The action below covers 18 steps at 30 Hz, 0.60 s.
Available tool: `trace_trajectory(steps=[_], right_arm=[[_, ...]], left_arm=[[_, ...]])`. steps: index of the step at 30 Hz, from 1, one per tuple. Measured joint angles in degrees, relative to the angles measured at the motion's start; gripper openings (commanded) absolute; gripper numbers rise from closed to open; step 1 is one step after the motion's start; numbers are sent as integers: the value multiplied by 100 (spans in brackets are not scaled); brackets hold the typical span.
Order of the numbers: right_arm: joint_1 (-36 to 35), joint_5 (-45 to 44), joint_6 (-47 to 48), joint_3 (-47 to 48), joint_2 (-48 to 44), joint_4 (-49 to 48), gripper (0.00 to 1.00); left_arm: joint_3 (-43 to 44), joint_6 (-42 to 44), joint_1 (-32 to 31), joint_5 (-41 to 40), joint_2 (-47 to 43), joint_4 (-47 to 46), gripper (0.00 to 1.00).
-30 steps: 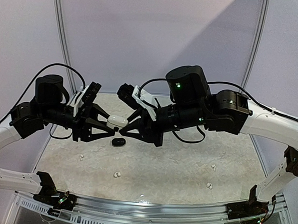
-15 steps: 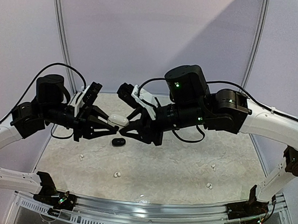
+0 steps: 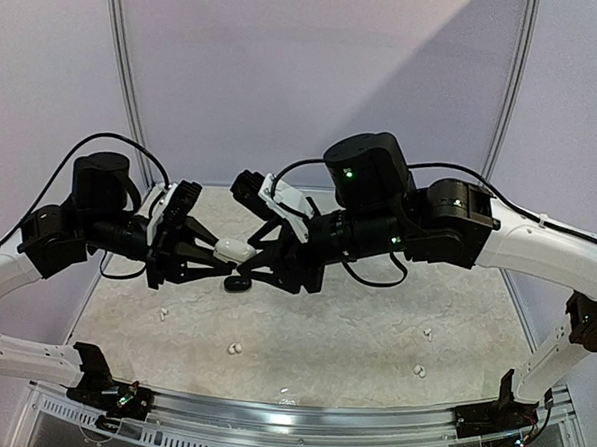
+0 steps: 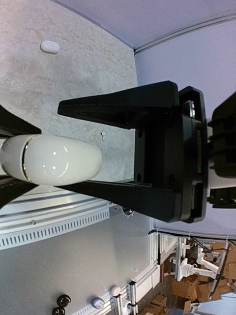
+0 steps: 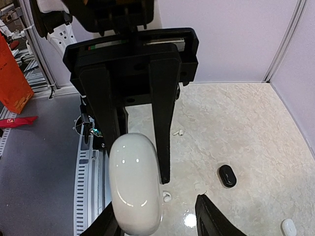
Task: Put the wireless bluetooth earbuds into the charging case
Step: Open the charging case at the center of the board.
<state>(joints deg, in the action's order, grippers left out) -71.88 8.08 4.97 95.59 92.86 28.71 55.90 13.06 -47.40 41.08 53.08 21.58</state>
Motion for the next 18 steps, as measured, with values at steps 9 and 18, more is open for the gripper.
trace_trajectory(steps=[9,18], right_arm=[[-11,37,-4,48,81,52,48],[-11,94,-24,48,109,87,47]], left_arm=[[-2,1001,-79,-343,-120,234,0],[-52,1482,-87,-483,-208,428,0]])
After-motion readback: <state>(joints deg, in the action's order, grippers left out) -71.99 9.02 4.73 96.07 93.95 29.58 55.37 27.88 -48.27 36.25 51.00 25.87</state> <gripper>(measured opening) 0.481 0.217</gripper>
